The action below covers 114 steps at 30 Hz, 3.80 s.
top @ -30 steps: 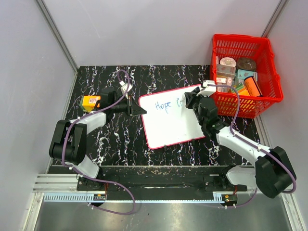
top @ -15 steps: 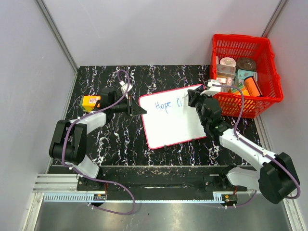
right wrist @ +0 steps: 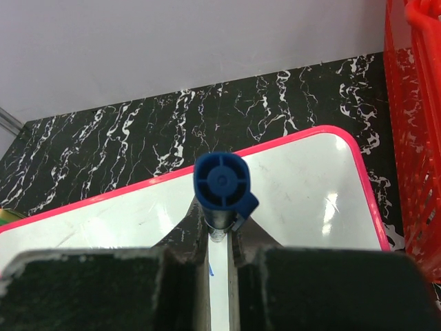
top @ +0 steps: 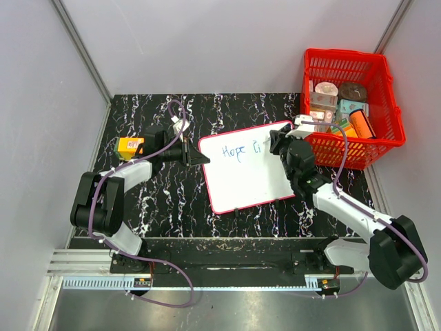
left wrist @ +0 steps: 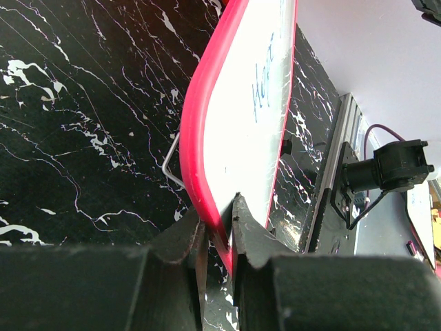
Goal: Write a sentence on the whiteboard
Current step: Write on the whiteboard with the whiteboard.
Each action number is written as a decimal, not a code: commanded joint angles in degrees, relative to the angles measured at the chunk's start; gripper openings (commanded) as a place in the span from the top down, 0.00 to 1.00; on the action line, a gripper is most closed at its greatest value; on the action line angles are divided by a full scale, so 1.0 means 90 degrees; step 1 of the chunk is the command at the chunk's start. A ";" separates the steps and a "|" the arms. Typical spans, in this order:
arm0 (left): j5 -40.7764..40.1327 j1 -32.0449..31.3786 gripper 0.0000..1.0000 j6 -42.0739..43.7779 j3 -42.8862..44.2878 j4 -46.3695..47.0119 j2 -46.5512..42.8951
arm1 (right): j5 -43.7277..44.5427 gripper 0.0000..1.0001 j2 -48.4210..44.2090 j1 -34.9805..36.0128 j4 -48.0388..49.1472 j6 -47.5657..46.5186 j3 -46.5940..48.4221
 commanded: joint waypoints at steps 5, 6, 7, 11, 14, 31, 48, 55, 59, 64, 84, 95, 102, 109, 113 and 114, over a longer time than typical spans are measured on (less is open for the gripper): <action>-0.0850 -0.0045 1.00 0.1032 -0.0013 0.0028 0.0211 | 0.0155 1.00 0.0165 -0.0073 0.0084 -0.0060 0.0000; -0.0849 -0.0045 1.00 0.1032 -0.0022 0.0028 0.0202 | 0.0155 1.00 0.0214 -0.0063 0.0084 -0.0070 0.0000; -0.0859 -0.0045 1.00 0.1032 -0.0013 0.0028 0.0211 | 0.0155 1.00 0.0234 -0.0073 0.0084 -0.0060 0.0000; -0.0850 -0.0055 1.00 0.1032 -0.0013 0.0028 0.0211 | 0.0155 1.00 0.0322 -0.0083 0.0084 -0.0060 0.0020; -0.0849 -0.0055 1.00 0.1032 -0.0013 0.0018 0.0211 | 0.0126 1.00 0.0371 -0.0093 0.0075 -0.0041 0.0049; -0.0849 -0.0064 1.00 0.1042 0.0017 0.0008 0.0241 | -0.0538 1.00 0.0263 -0.0093 -0.0149 0.0145 -0.0039; -0.0879 -0.0084 1.00 0.1052 0.0017 -0.0011 0.0231 | -0.0266 1.00 -0.0011 -0.0112 -0.0443 0.0243 -0.0313; -0.0879 -0.0094 1.00 0.1052 0.0026 -0.0011 0.0241 | -0.0002 1.00 0.0195 -0.0112 -0.0492 0.0165 0.0000; -0.0869 -0.0103 1.00 0.1052 0.0027 -0.0011 0.0250 | 0.0008 1.00 0.0244 -0.0122 -0.0482 0.0126 0.0137; -0.0879 -0.0103 1.00 0.1061 0.0027 -0.0011 0.0250 | 0.0047 1.00 0.0293 -0.0132 -0.0463 0.0096 0.0225; -0.0869 -0.0133 1.00 0.1061 0.0027 -0.0001 0.0270 | 0.0116 1.00 0.0371 -0.0181 -0.0365 0.0116 0.0352; -0.0869 -0.0133 1.00 0.1061 0.0027 -0.0001 0.0260 | -0.0079 1.00 0.0254 -0.0181 -0.0482 0.0174 0.0167; -0.0879 -0.0133 1.00 0.1061 0.0036 -0.0011 0.0279 | -0.0236 1.00 0.0127 -0.0181 -0.0648 0.0311 -0.0077; -0.0898 -0.0133 1.00 0.1071 0.0056 -0.0021 0.0299 | -0.0401 1.00 0.0009 -0.0181 -0.0736 0.0428 -0.0331; -0.0889 -0.0133 1.00 0.1071 0.0056 -0.0021 0.0299 | -0.0451 1.00 0.0000 -0.0190 -0.0843 0.0448 -0.0400; -0.0898 -0.0133 1.00 0.1071 0.0056 -0.0021 0.0299 | -0.0451 1.00 -0.0020 -0.0181 -0.0853 0.0477 -0.0400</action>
